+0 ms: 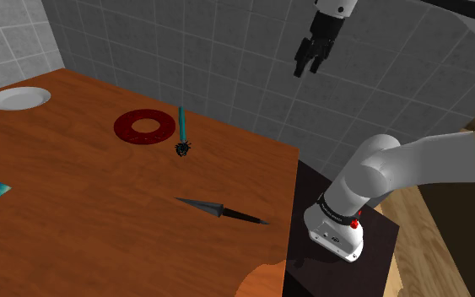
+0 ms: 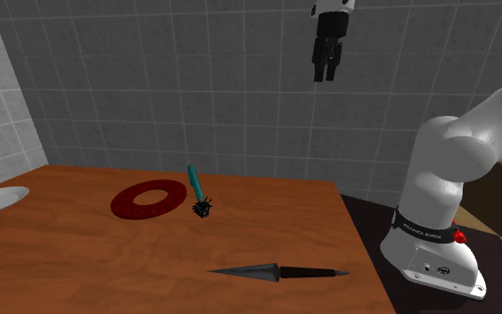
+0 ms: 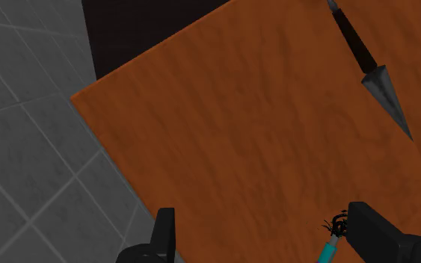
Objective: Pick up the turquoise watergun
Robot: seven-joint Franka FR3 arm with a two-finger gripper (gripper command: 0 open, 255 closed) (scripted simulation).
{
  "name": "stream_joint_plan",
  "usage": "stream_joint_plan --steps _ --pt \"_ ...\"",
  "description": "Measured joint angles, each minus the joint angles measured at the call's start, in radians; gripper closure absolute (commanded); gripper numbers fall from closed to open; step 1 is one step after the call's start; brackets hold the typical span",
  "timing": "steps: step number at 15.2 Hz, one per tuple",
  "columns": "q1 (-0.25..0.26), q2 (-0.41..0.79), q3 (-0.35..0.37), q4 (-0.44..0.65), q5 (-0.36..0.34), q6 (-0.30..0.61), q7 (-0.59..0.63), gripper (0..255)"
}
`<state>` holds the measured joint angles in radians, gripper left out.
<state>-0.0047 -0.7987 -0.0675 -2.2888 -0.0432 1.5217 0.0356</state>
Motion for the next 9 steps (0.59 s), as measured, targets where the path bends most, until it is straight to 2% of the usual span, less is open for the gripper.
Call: stream_joint_plan --steps 2,9 --pt "0.001 0.007 0.011 -0.006 0.004 0.013 0.014 0" --pt "0.001 0.127 0.13 -0.067 0.033 0.192 0.19 0"
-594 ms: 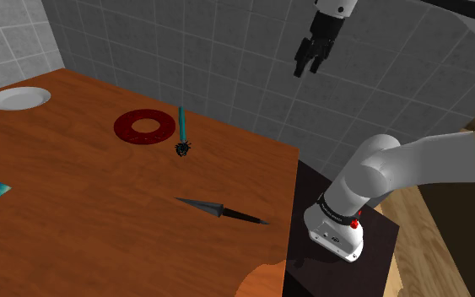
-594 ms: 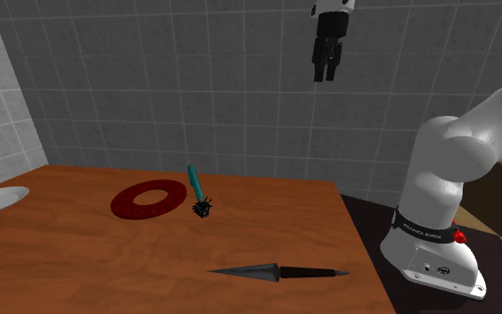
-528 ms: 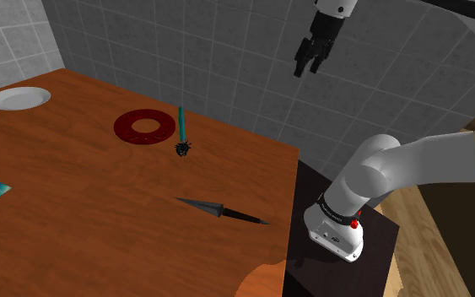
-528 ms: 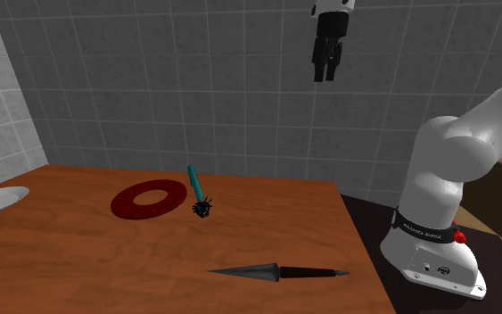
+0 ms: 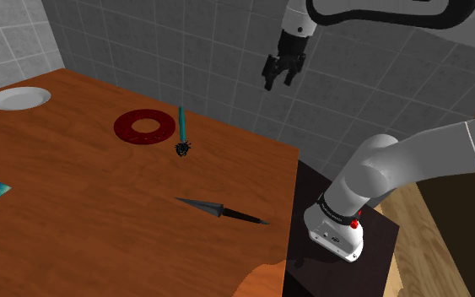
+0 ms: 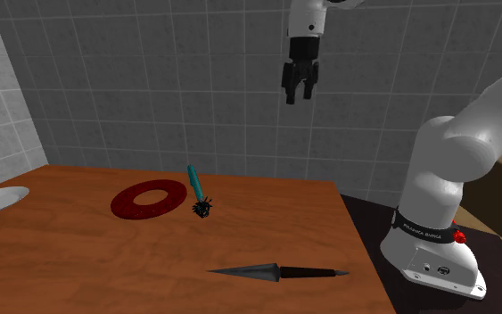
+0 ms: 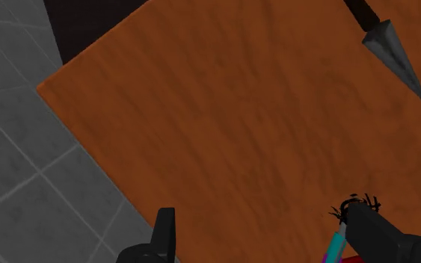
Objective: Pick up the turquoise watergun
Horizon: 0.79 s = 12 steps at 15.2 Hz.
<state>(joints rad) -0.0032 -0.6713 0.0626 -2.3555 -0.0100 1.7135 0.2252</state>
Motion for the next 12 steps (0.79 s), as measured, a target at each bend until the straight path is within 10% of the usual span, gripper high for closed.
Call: stream_joint_plan --steps 12 --pt "-0.027 0.381 0.201 0.064 -0.06 0.292 0.356 0"
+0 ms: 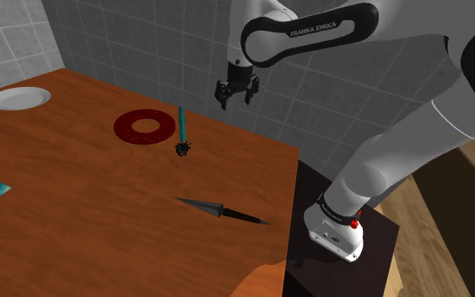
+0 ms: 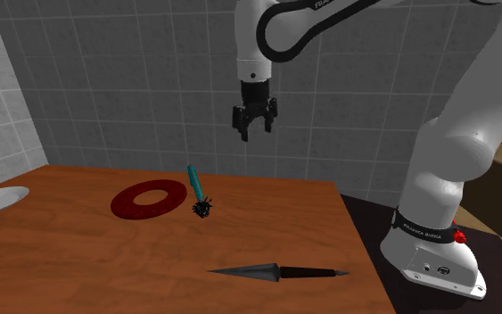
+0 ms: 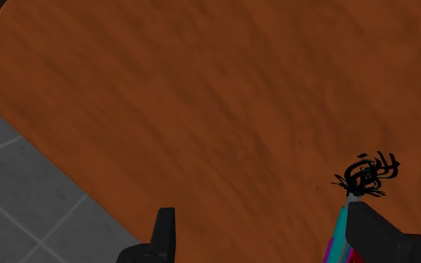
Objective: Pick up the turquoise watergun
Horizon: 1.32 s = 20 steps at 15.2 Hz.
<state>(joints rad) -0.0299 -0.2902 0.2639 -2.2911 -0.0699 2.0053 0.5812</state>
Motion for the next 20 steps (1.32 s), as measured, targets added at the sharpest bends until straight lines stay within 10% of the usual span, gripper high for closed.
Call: stream_joint_plan --steps 10,20 --pt "0.004 0.426 0.069 0.242 -0.214 0.103 0.335 0" --pt "0.118 0.865 0.004 0.66 -0.382 0.037 0.563 0"
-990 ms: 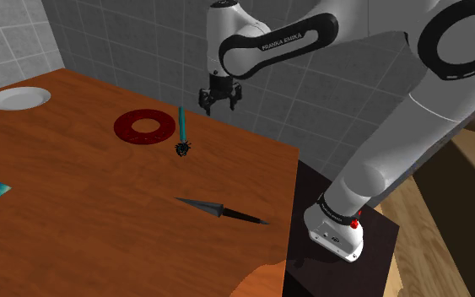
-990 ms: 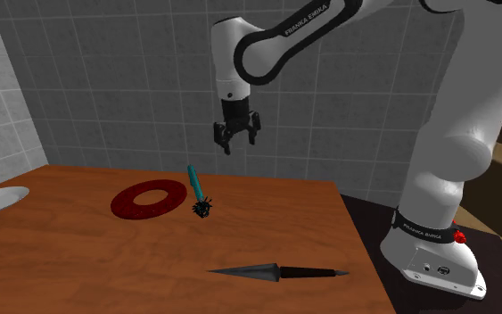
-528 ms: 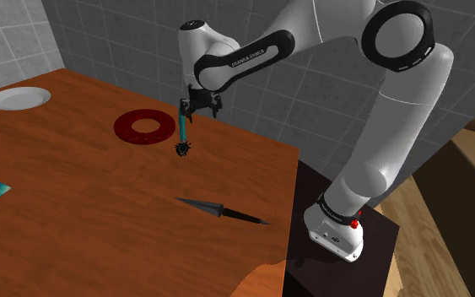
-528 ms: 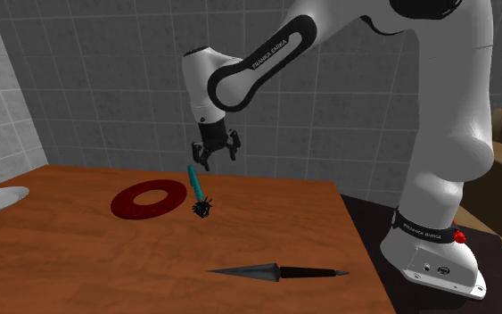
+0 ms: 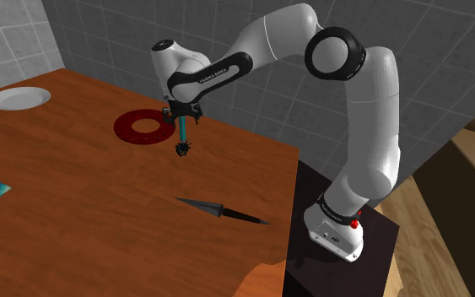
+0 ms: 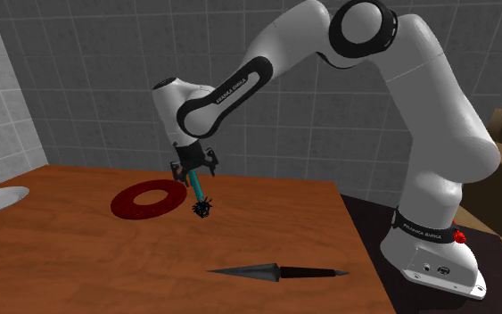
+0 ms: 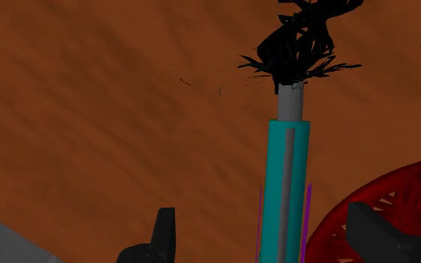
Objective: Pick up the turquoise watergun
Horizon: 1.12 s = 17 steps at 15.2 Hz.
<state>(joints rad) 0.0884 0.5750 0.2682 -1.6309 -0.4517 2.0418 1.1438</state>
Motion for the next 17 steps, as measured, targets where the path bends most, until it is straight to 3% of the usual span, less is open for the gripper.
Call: stream_joint_plan --steps 2,9,10,17 --pt "0.015 0.059 -0.014 0.059 -0.013 -0.008 0.018 0" --pt "0.024 0.125 -0.03 0.066 -0.036 0.046 0.047 0" --pt "0.024 0.128 -0.031 0.067 -0.037 0.048 0.047 255" --pt "0.025 0.132 -0.031 0.069 -0.038 0.05 0.048 255"
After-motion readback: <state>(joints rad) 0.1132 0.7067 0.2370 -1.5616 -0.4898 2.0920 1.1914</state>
